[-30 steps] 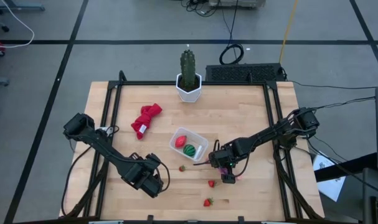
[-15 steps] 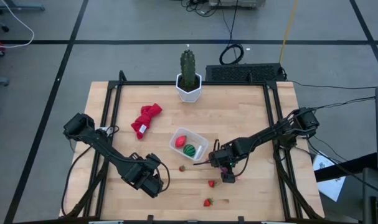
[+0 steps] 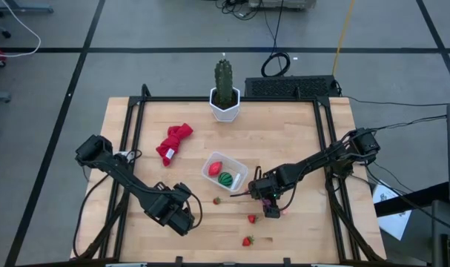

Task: Pick and placing Produce into tupperware
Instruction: Put the purple onion into the transparent container

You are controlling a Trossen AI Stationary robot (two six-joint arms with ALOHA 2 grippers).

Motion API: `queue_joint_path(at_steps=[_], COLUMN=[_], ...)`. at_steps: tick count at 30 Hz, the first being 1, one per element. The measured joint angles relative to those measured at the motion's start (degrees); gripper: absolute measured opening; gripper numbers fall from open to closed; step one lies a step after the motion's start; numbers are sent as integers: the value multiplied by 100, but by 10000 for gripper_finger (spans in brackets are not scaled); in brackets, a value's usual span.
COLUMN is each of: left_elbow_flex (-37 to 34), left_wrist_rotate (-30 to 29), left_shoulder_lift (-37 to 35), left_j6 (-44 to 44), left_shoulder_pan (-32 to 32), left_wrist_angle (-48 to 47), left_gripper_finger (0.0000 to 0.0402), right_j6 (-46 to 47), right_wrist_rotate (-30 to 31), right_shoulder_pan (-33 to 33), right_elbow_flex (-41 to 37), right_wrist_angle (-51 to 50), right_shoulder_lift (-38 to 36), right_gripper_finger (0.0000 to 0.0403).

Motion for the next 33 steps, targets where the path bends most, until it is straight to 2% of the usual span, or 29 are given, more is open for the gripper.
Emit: queue_joint_path(at_steps=[13,24,33], left_elbow_flex=[0,0,0], left_wrist_rotate=[-43,-144,-144], left_shoulder_lift=[0,0,0], left_j6=[-2,0,-1], left_shoulder_pan=[1,2,1], left_wrist_angle=[2,4,4], left_gripper_finger=[316,316,314], right_j6=[33,34,85], right_wrist_rotate=[-3,21,19], right_shoulder_pan=[0,0,-6], right_elbow_flex=[0,0,0], right_wrist_angle=[-53,-75,-115], right_shoulder_lift=[-2,-2,-2], right_gripper_finger=[319,268,255])
